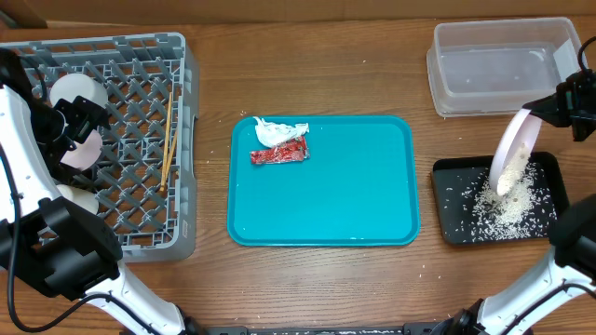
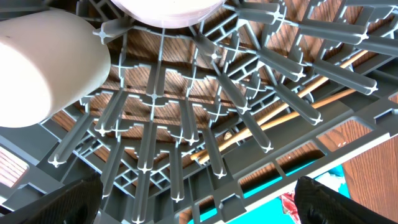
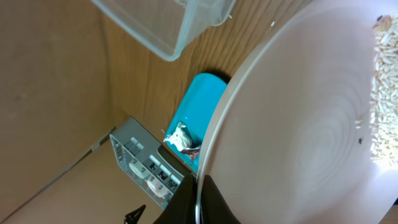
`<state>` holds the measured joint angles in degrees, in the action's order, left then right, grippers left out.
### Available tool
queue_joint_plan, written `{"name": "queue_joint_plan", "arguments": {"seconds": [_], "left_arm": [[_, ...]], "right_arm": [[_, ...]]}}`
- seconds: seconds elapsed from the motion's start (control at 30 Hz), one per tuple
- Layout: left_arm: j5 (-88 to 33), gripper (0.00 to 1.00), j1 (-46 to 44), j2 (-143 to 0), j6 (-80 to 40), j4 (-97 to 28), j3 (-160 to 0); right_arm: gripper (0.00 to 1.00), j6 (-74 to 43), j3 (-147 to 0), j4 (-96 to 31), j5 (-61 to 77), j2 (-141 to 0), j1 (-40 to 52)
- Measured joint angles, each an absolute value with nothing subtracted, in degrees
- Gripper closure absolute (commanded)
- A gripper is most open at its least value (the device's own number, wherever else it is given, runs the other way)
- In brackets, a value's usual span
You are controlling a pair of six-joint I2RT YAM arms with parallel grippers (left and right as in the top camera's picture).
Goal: Sort waste into correct bins and load items into the dishwasher
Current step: 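Tilt the plate over the black tray to dump the rice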
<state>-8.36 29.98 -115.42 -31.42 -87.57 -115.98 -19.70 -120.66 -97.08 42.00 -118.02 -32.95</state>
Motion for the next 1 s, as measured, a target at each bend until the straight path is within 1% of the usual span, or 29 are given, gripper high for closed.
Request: {"name": "queue_joint_plan", "arguments": {"seconds": [0.3, 0.53, 0.8, 1.0], "left_arm": [[-8.4, 0.0, 30.0, -115.4, -31.4, -87.6, -116.0], [-8.4, 0.0, 30.0, -115.4, -31.4, -87.6, -116.0], [-8.4, 0.0, 30.0, -115.4, -31.4, -87.6, -116.0], [-8.4, 0.0, 30.0, -115.4, -31.4, -87.6, -116.0]], "right_arm": [[0.96, -16.1, -117.5, -97.1, 43.0, -116.0, -34.1], [0.96, -12.5, -110.9, -97.2, 49.1, -116.0, -34.5], [0.96, -8.7, -110.8, -97.1, 54.0, -116.0, -38.1], [0.96, -8.1, -110.8, -97.1, 54.8, -116.0, -38.6]]}}
